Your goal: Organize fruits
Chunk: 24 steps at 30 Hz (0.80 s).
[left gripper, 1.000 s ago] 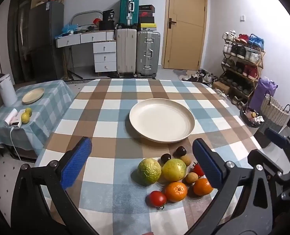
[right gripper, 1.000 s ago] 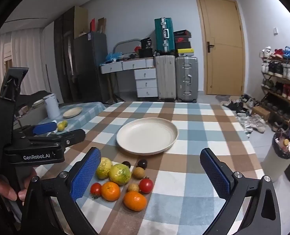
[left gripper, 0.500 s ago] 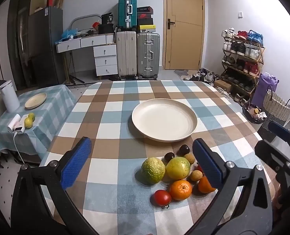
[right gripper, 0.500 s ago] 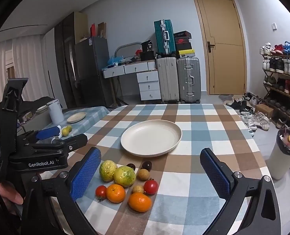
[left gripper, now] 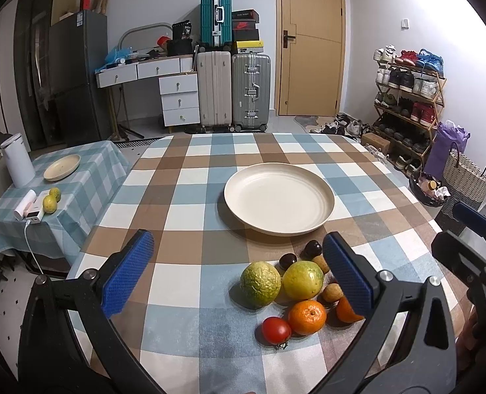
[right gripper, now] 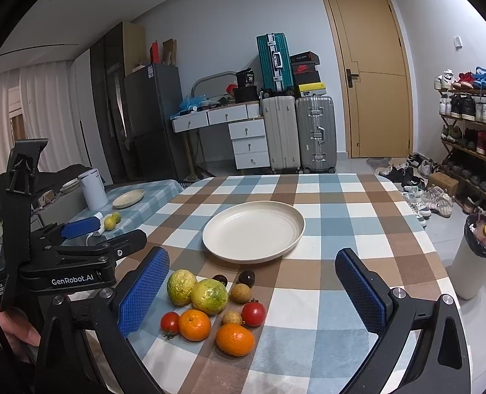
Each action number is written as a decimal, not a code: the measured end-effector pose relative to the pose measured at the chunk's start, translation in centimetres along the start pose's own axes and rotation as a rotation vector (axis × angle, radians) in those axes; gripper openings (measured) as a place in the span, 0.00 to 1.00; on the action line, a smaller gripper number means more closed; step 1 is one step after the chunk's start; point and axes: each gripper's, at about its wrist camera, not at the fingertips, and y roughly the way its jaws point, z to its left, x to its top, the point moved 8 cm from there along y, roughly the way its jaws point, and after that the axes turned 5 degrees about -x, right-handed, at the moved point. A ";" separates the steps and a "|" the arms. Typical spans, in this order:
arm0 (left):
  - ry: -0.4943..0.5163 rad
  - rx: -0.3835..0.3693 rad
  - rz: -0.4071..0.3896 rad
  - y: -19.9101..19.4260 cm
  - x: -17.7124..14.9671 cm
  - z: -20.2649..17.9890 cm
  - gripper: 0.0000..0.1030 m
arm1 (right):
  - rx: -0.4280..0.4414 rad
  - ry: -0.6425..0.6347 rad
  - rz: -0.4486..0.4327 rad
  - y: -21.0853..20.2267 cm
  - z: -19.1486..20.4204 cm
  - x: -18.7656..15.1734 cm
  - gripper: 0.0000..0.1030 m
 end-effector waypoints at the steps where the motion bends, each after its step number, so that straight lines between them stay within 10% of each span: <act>1: -0.001 0.000 -0.001 0.0 0.0 0.0 1.00 | 0.001 -0.001 0.001 0.0 0.0 0.0 1.00; 24: -0.003 -0.009 0.008 0.7 -0.7 0.8 1.00 | 0.012 -0.008 0.004 0.0 0.2 -0.1 1.00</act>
